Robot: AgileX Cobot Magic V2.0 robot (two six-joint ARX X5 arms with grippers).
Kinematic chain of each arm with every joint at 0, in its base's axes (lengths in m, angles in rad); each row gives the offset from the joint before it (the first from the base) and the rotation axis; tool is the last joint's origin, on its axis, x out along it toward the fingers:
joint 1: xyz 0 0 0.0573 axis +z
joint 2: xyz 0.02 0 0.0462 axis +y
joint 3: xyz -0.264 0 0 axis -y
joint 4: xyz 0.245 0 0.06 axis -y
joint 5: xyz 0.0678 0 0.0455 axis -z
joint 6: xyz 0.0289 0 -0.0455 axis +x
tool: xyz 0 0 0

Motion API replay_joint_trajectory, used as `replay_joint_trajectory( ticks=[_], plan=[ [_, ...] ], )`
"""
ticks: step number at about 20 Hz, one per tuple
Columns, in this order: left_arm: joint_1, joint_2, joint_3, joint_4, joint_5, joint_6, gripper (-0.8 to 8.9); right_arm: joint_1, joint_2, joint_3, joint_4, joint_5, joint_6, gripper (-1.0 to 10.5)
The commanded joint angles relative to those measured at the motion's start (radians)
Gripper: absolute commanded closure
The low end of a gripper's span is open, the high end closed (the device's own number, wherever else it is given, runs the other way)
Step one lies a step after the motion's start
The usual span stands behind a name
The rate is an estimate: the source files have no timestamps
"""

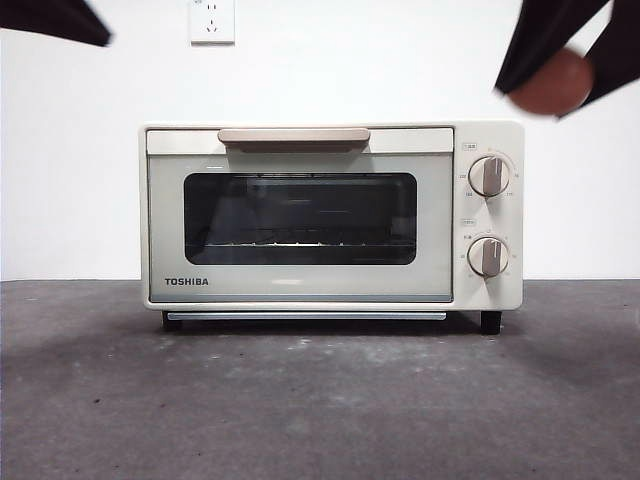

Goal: Eggoven

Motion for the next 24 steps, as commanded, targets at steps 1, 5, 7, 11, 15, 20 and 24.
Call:
replay_joint_trajectory(
  ticks=[1, 5, 7, 11, 15, 20, 24],
  plan=[
    [-0.051, 0.102, 0.061, 0.111, -0.063, -0.006, 8.06, 0.009, -0.058, 0.017, -0.009, 0.001, -0.005, 9.4],
    [-0.114, 0.302, 0.163, 0.207, -0.136, 0.021, 8.06, 0.009, -0.126, 0.017, -0.019, 0.001, -0.005, 9.4],
    [-0.133, 0.396, 0.217, 0.229, -0.151, 0.04, 8.06, 0.009, -0.139, 0.017, -0.019, 0.001, -0.004, 9.4],
    [-0.159, 0.563, 0.329, 0.237, -0.158, 0.067, 8.06, 0.009, -0.144, 0.017, -0.019, 0.001, -0.005, 9.4],
    [-0.179, 0.67, 0.402, 0.236, -0.188, 0.087, 8.06, 0.009, -0.143, 0.017, -0.019, 0.001, -0.005, 9.4],
    [-0.206, 0.732, 0.41, 0.219, -0.207, 0.104, 8.06, 0.009, -0.143, 0.017, -0.018, 0.025, -0.01, 9.4],
    [-0.24, 0.747, 0.41, 0.168, -0.212, 0.139, 8.06, 0.009, -0.143, 0.017, -0.018, 0.027, -0.017, 9.4]
  ],
)
